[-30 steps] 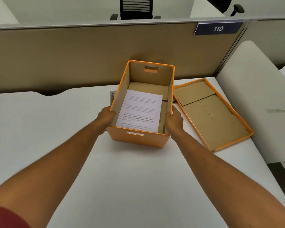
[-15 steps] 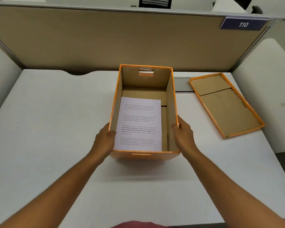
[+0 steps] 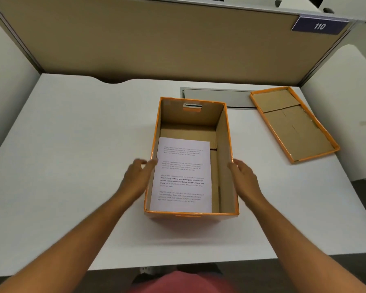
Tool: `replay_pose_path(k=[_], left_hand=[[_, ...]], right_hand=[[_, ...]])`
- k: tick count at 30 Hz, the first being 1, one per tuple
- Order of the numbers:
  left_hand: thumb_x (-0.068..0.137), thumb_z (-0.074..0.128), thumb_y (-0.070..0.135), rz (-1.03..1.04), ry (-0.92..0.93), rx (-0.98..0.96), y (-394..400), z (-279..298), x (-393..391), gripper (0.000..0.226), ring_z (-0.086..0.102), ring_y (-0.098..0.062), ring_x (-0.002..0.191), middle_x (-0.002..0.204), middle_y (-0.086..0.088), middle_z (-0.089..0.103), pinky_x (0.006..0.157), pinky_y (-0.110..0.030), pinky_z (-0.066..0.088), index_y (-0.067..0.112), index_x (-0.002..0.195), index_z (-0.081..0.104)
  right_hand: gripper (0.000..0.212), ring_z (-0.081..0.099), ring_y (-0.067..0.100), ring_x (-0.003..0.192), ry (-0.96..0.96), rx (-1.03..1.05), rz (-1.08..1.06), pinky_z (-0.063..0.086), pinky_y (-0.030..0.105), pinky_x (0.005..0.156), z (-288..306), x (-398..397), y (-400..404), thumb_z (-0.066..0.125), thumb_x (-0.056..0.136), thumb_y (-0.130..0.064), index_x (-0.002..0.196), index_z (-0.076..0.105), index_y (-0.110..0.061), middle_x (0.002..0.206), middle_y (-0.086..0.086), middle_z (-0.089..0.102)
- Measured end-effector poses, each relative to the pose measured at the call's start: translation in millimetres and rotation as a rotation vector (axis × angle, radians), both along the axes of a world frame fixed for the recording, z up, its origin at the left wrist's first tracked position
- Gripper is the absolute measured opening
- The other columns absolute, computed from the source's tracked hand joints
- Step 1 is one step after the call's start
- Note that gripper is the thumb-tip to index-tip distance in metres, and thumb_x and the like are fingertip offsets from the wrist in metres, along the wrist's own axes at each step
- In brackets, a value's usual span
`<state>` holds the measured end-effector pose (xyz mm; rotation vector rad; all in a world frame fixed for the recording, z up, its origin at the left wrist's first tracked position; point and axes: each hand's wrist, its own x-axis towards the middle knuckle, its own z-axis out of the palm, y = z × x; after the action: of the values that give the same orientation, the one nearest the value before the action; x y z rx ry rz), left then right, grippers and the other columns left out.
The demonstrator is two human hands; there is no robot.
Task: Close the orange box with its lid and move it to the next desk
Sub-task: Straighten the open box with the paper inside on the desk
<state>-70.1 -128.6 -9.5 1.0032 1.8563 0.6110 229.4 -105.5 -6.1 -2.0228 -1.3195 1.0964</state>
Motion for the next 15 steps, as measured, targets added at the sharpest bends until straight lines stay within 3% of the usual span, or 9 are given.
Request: replay_pose_path(k=[2, 5, 8, 10, 11, 13, 15], left_hand=[[0.101, 0.044, 0.065, 0.034, -0.021, 0.065, 38.3, 6.0, -1.5, 0.071, 0.049, -0.033, 0.143, 0.160, -0.011, 0.049, 0.102, -0.042, 0.040, 0.020, 0.154, 0.043], [0.103, 0.035, 0.067, 0.065, -0.208, 0.065, 82.5, 13.3, 8.2, 0.072, 0.034, -0.033, 0.155, 0.170, -0.004, 0.034, 0.117, -0.054, 0.034, 0.030, 0.164, 0.026], [0.106, 0.025, 0.064, 0.015, -0.300, 0.052, 90.3, 4.1, 18.9, 0.063, 0.039, -0.031, 0.152, 0.157, 0.004, 0.051, 0.112, -0.048, 0.036, 0.035, 0.162, 0.028], [0.107, 0.023, 0.062, 0.033, -0.243, 0.068, 84.0, -4.3, 21.4, 0.062, 0.041, -0.031, 0.151, 0.163, 0.000, 0.046, 0.108, -0.043, 0.037, 0.035, 0.163, 0.028], [0.107, 0.023, 0.061, 0.059, -0.215, 0.076, 79.8, -8.1, 21.5, 0.062, 0.043, -0.031, 0.149, 0.165, -0.002, 0.044, 0.102, -0.040, 0.037, 0.035, 0.163, 0.030], [0.107, 0.024, 0.060, 0.093, -0.192, 0.099, 70.1, -14.0, 21.6, 0.061, 0.049, -0.031, 0.145, 0.162, -0.004, 0.048, 0.091, -0.031, 0.037, 0.033, 0.161, 0.034], [0.107, 0.026, 0.059, 0.107, -0.175, 0.121, 59.8, -20.1, 20.7, 0.061, 0.053, -0.031, 0.141, 0.160, -0.005, 0.051, 0.075, -0.019, 0.037, 0.031, 0.160, 0.037]], right_hand=[[0.057, 0.058, 0.028, 0.128, -0.045, 0.007, -0.011, 0.039, 0.036, 0.097, 2.5, -3.9, 33.4, 0.036, 0.107, -0.054, 0.146, 0.056, -0.019, 0.150, 0.008, 0.060], [0.072, 0.054, 0.032, 0.133, 0.023, -0.035, -0.054, 0.041, 0.043, 0.104, 6.2, -18.6, 75.4, 0.022, 0.105, -0.066, 0.152, 0.049, -0.018, 0.156, 0.011, 0.053], [0.073, 0.042, 0.035, 0.150, 0.082, -0.058, -0.085, 0.035, 0.048, 0.120, -5.7, -28.9, 90.4, 0.018, 0.107, -0.064, 0.161, 0.038, -0.019, 0.165, 0.011, 0.042], [0.068, 0.057, 0.032, 0.135, 0.044, -0.049, -0.119, 0.043, 0.045, 0.112, -14.8, -29.8, 88.9, 0.020, 0.108, -0.062, 0.149, 0.052, -0.018, 0.154, 0.012, 0.055], [0.062, 0.065, 0.026, 0.116, 0.033, -0.040, -0.130, 0.048, 0.040, 0.100, -18.0, -29.4, 86.2, 0.021, 0.108, -0.061, 0.130, 0.061, -0.019, 0.141, 0.013, 0.063], [0.054, 0.060, 0.014, 0.080, 0.019, -0.014, -0.124, 0.047, 0.029, 0.074, -22.5, -27.9, 81.3, 0.023, 0.108, -0.059, 0.087, 0.057, -0.022, 0.108, 0.015, 0.070], [0.055, 0.054, 0.013, 0.070, -0.006, -0.008, -0.109, 0.043, 0.027, 0.068, -25.0, -27.2, 74.9, 0.024, 0.109, -0.058, 0.075, 0.049, -0.022, 0.086, 0.012, 0.063]])
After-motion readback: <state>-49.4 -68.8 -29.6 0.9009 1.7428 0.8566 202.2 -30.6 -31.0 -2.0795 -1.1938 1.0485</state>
